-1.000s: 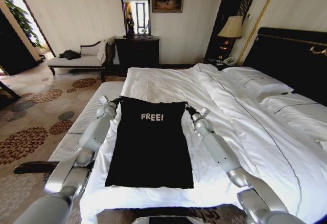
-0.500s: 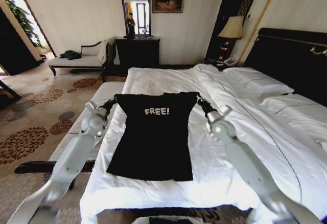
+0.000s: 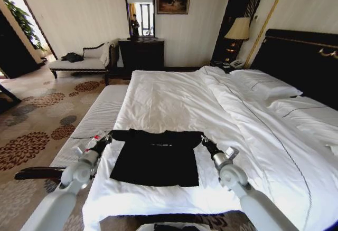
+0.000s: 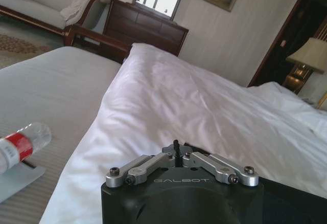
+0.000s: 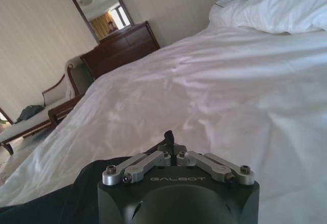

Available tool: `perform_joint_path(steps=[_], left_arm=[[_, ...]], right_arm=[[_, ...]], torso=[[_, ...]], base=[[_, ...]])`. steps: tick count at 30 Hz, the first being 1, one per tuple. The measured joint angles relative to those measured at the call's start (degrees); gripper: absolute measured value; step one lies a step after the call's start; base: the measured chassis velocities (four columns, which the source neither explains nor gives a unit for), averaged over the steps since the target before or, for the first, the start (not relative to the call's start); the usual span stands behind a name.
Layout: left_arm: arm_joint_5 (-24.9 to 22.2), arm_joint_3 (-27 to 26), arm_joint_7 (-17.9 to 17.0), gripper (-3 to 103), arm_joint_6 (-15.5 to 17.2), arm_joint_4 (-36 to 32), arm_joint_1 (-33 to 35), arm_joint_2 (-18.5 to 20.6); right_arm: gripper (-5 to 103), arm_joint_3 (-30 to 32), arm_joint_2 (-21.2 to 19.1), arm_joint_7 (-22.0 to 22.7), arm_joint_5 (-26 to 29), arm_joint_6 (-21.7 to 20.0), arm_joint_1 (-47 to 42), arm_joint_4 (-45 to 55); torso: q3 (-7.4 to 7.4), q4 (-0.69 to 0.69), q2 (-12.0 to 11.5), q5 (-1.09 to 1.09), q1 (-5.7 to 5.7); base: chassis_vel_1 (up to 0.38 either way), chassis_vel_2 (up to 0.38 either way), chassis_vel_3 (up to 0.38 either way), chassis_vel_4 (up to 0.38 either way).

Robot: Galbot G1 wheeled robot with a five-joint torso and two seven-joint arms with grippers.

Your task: Fold the clothes on the bed.

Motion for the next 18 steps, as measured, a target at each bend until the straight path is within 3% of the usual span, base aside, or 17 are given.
perform_joint_path(steps=[7, 18], left_arm=[[5.5, 0.8, 0.3, 1, -0.6, 0.7, 5.5, -2.8], [7.4, -0.3, 0.6, 1, -0.8, -1.3, 9.7, -3.3]], right_arm=[[0, -0.6, 2.1, 2.8, -2.7, -0.2, -5.4, -1.1], [0, -0.8, 3.7, 4.6, -4.7, 0.3, -11.2, 1.6]], torso=[[0.01, -0.02, 0.0, 0.0, 0.02], [0.01, -0.03, 0.0, 0.0, 0.02]], base=[[0.0, 0.0, 0.0, 0.0], [0.0, 0.0, 0.0, 0.0]])
